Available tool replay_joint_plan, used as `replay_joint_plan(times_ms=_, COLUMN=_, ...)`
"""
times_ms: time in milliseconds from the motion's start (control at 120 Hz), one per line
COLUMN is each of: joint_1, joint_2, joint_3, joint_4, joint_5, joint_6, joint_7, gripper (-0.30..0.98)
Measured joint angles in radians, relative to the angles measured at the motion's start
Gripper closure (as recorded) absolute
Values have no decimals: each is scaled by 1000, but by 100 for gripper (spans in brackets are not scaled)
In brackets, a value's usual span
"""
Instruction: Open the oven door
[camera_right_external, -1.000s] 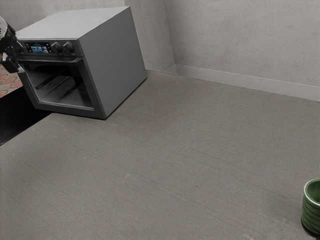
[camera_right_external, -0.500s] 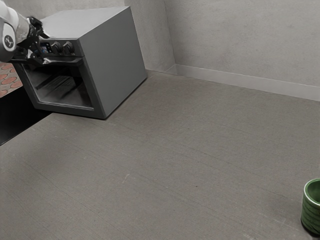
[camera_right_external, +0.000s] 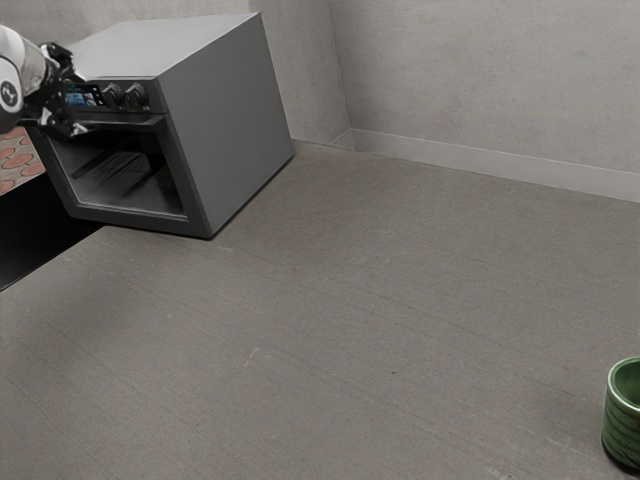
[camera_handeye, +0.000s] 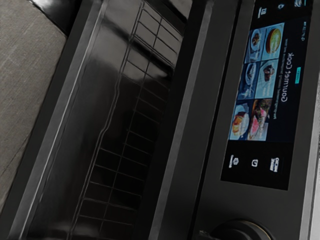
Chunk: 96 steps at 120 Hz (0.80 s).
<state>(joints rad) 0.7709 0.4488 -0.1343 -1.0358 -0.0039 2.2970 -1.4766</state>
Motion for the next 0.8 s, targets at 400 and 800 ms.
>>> replay_joint_plan(times_ms=400, joint_1=29, joint_2=39, joint_3=-10, joint_4=13, joint_5=7, joint_6=14, joint_7=33, gripper=0)
replay_joint_plan(times_ms=800, joint_1=22, joint_2=72, joint_3=-13, joint_4=26, joint_5=6, joint_6=43, joint_7=49, gripper=0)
